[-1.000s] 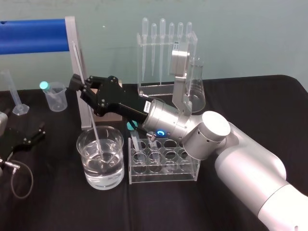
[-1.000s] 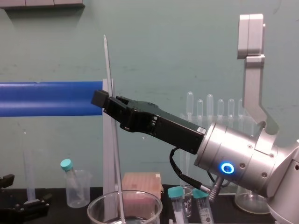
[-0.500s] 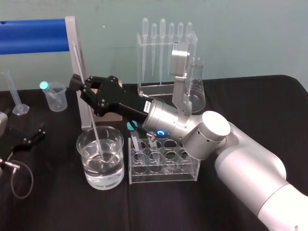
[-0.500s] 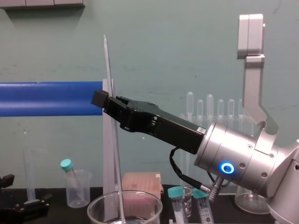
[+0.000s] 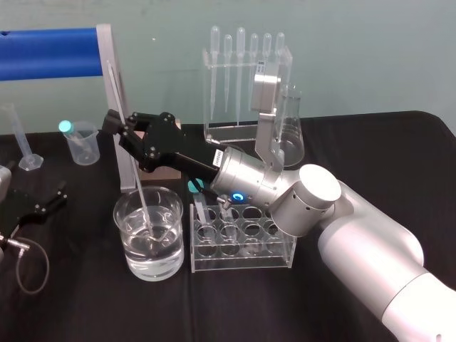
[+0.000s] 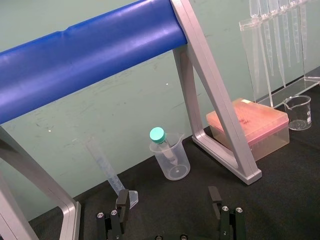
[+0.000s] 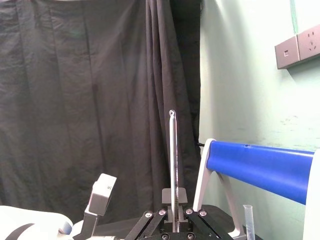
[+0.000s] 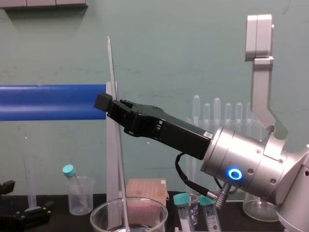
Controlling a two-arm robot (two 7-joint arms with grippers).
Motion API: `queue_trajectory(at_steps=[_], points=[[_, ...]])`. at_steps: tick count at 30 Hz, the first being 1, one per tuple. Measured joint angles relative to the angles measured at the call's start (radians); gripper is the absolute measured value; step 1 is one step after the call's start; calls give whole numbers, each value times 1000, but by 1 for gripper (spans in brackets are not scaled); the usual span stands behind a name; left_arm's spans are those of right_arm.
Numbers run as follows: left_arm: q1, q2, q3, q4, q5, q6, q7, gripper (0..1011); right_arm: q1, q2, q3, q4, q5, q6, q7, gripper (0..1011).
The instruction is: Hold the thermometer with one hand and immerse one end into the beaker, then reinsert it into the test tube rack.
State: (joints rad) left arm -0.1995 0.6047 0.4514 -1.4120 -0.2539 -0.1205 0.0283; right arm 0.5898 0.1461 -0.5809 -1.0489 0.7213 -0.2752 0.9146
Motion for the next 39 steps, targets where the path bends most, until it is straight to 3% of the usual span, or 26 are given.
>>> queue_trajectory(at_steps=[39], points=[[0,0,0,0,0,0,0,1008,0,0,0,0,0,0,0,56]])
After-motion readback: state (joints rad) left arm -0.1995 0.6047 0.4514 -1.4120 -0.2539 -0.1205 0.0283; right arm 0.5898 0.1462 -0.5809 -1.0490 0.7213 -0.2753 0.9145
